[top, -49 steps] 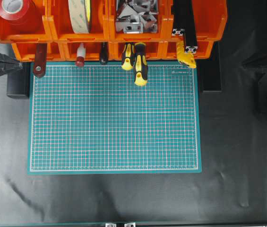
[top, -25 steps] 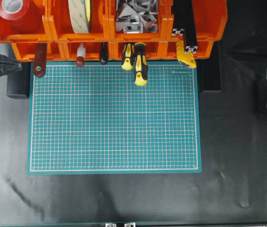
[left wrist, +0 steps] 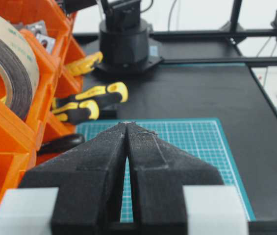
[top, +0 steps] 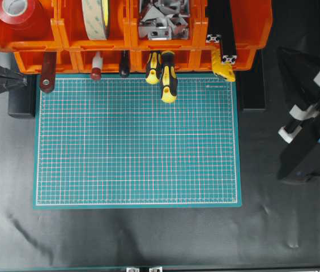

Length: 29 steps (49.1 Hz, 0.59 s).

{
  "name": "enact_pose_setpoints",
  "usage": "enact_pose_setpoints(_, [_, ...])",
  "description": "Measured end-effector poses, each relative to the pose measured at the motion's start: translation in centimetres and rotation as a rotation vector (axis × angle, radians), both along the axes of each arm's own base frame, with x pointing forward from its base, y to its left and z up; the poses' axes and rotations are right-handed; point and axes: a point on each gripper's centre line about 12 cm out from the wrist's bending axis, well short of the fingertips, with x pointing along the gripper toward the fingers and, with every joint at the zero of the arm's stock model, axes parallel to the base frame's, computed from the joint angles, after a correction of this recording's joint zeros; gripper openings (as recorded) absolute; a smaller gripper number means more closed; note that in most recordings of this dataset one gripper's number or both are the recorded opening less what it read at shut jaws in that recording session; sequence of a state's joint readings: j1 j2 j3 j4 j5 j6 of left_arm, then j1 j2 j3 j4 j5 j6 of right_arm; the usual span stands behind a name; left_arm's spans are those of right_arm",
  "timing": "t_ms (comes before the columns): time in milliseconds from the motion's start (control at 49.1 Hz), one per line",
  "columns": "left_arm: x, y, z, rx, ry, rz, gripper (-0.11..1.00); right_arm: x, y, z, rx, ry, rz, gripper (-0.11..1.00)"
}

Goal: Pick frame from container rack with right arm.
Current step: 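Move the right gripper toward the black extrusion bar in the orange rack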

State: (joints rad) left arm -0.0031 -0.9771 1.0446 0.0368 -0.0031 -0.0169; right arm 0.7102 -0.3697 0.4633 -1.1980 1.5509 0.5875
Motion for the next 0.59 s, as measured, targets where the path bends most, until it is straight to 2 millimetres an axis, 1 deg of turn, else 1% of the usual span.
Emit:
enact_pose_setpoints(81, [0.0,0.0,0.0,0.002,0.000,0.001,0.01,0.2,0.2,-0.3,-0.015,0.012,-0.004,0.02])
enact_pose_setpoints(122, [0.0,0.1,0.0,0.002,0.000,0.003,0.01,0.3,0.2,-0.5,-0.019,0.016,-0.004,0.04])
enact_pose_setpoints(163, [0.0,0.1,0.1,0.002,-0.002,0.005,0.01,0.4,0.3,-0.6,-0.021,0.019,-0.001,0.08])
enact_pose_setpoints(204, [0.0,0.1,0.0,0.002,0.002,0.005,0.01,0.5,0.5,-0.7,-0.025,0.024,0.002,0.14])
enact_pose_setpoints(244, [0.0,0.1,0.0,0.002,0.000,0.005,0.01,0.5,0.4,-0.9,-0.027,0.026,0.000,0.23])
enact_pose_setpoints(326, [0.0,0.1,0.0,0.002,0.000,0.006,0.01,0.7,0.6,-1.0,-0.028,0.029,0.011,0.45])
enact_pose_setpoints(387, [0.0,0.2,0.0,0.002,0.000,0.008,0.01,0.7,0.7,-1.2,-0.031,0.033,0.016,0.64])
enact_pose_setpoints(448, [0.0,0.2,0.0,0.002,0.000,0.011,0.01,0.9,0.7,-1.6,-0.039,0.043,0.017,0.78])
enact_pose_setpoints(509, [0.0,0.2,0.0,0.002,0.002,0.012,0.01,1.0,0.8,-2.1,-0.048,0.056,0.023,0.84])
enact_pose_setpoints(591, [0.0,0.3,0.0,0.002,0.002,0.015,0.01,1.6,1.2,-2.8,-0.061,0.075,0.039,0.83])
